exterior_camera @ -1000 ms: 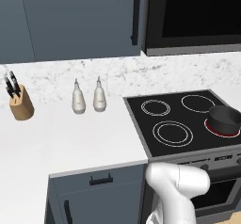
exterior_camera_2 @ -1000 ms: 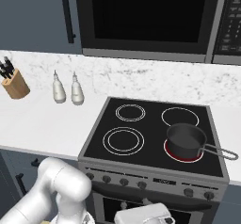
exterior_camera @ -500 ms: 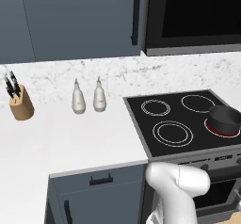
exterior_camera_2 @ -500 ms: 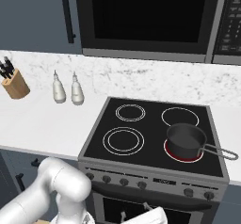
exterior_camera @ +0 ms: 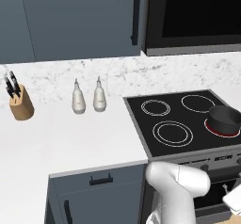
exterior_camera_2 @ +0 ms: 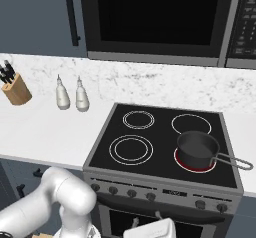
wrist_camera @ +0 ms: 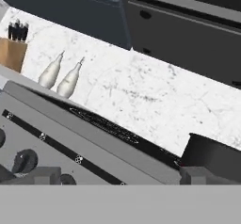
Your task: Turn off the front right burner of the stove.
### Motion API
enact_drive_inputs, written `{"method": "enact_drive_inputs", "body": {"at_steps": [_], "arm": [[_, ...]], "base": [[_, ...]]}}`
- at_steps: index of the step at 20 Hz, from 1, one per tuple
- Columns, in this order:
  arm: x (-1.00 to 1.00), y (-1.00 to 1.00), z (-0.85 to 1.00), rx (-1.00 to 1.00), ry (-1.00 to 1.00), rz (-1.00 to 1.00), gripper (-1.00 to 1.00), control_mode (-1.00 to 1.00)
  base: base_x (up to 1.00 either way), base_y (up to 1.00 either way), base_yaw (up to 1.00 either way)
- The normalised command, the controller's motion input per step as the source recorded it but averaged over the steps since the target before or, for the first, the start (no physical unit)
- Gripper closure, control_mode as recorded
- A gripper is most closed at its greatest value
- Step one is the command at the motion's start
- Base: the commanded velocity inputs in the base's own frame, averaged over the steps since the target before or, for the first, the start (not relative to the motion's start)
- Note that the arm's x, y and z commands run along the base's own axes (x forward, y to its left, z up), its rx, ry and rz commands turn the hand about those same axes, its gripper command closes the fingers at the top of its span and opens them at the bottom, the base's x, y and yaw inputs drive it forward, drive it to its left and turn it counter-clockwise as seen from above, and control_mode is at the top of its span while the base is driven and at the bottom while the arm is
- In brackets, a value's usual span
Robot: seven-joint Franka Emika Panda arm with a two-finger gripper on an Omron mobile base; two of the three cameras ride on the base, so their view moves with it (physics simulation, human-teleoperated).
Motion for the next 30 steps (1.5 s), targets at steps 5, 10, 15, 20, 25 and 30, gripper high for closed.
{"method": "enact_drive_inputs", "body": {"at_steps": [5,10,15,20,25,30], "arm": [[0.52,0.0,-0.32,-0.21,-0.03,-0.19,-1.0,-1.0],[0.63,0.0,-0.21,-0.14,0.0,-0.09,-1.0,-1.0],[0.09,0.0,-0.06,-0.02,0.04,0.0,-1.0,-1.0],[0.0,-0.14,-0.34,-0.05,0.0,0.01,-1.0,-1.0],[0.19,-0.08,-0.34,-0.01,0.02,0.0,-1.0,-1.0],[0.18,0.0,-0.33,-0.01,-0.02,0.0,-1.0,-1.0]], "base": [[0.0,0.0,0.0],[0.0,0.0,0.0],[0.0,0.0,0.0],[0.0,0.0,0.0],[0.0,0.0,0.0],[0.0,0.0,0.0]]}}
